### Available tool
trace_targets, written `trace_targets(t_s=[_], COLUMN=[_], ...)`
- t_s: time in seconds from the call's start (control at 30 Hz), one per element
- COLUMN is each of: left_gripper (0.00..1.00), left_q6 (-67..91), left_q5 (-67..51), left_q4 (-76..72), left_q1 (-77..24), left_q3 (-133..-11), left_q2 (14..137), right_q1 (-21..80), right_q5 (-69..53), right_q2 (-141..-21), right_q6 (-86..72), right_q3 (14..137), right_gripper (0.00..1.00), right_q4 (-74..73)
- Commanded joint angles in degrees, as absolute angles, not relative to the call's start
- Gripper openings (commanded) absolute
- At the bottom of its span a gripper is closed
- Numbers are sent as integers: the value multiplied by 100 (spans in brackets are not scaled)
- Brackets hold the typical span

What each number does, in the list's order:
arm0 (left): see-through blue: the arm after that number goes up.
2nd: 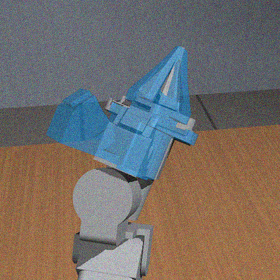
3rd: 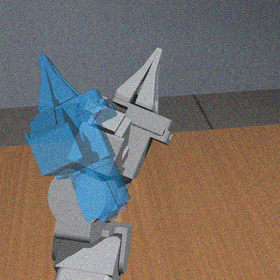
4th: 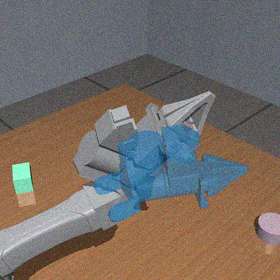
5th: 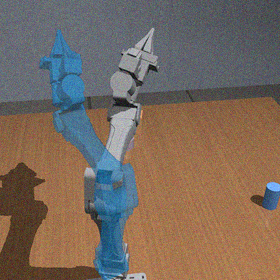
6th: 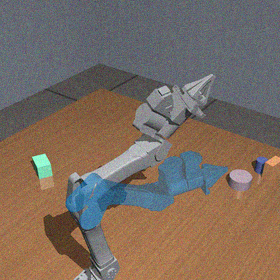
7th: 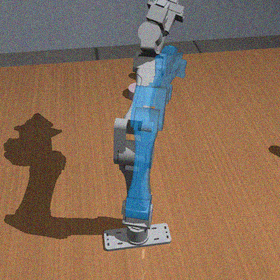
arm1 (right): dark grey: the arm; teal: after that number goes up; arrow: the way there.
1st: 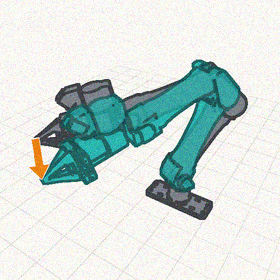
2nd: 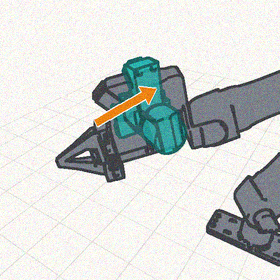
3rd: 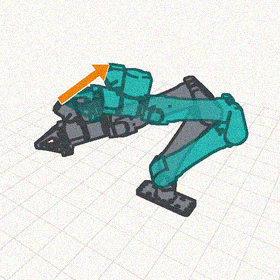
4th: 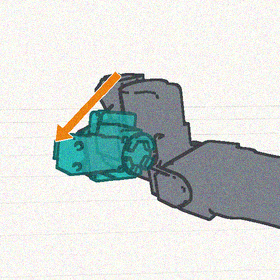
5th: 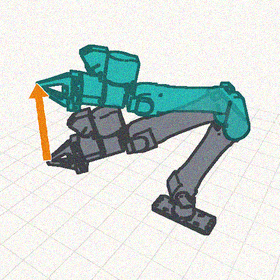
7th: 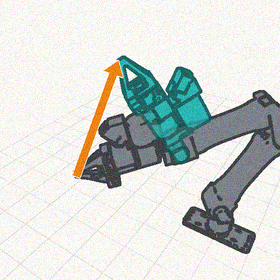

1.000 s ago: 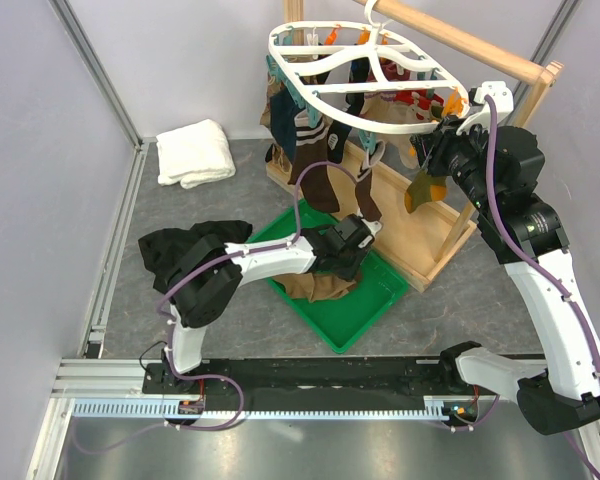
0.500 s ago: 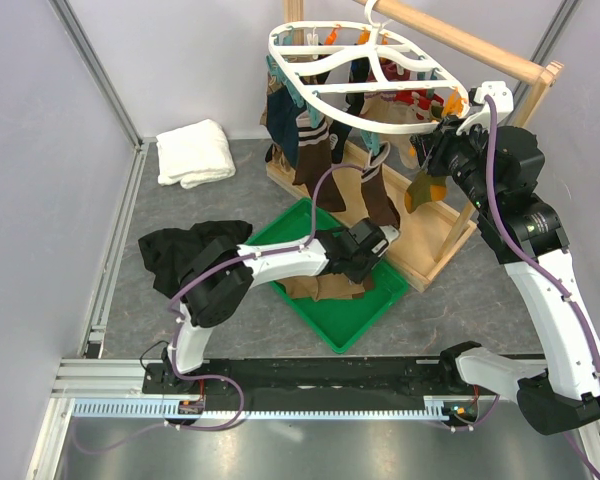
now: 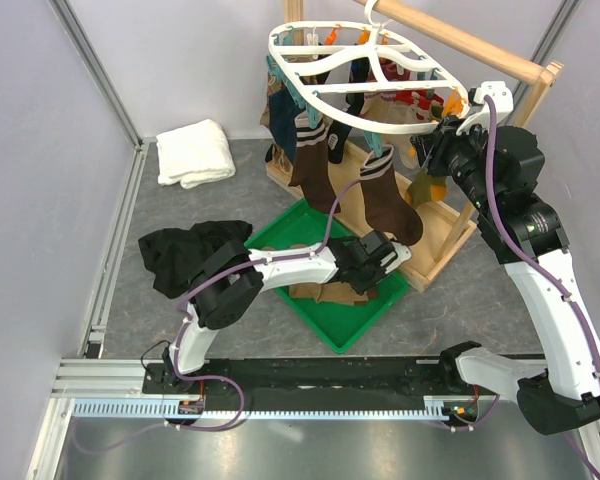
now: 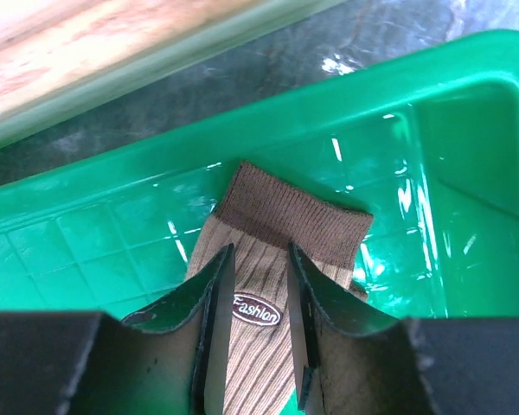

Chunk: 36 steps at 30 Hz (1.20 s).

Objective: Clip the socks to the hanger
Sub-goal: Adjust the sock in the bin, then pick up the sock from the bin.

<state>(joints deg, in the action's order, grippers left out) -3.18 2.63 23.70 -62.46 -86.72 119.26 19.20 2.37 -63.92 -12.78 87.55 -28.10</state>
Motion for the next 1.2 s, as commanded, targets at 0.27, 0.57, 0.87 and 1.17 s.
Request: trace_targets(t_s=[0.27,0.57,0.87,1.17], left_gripper=[44,43,35,9], left_q6=[-668,-791,-826,-651], left_q5=[255,44,-132,-44], left_q4=[2364,2356,2408,2470], left_q1=[-6407,-6451,-6451,-6451], left_q3=[-8763,-8877,-9097,-8799], left_q2=[11250,11750,12278,12183], right_q1=[1934,1942,1942,1942], right_q5=[97,97,88,97], right_q2=[-6425,-6442,-6434,-6442], right_q6=[-1213,-1213,-1230,-1204], right_q3=[8666,8710,8710,8728], right_gripper=[0,0,0,0], right_q4=[-3234,-3278,-3278,-3287])
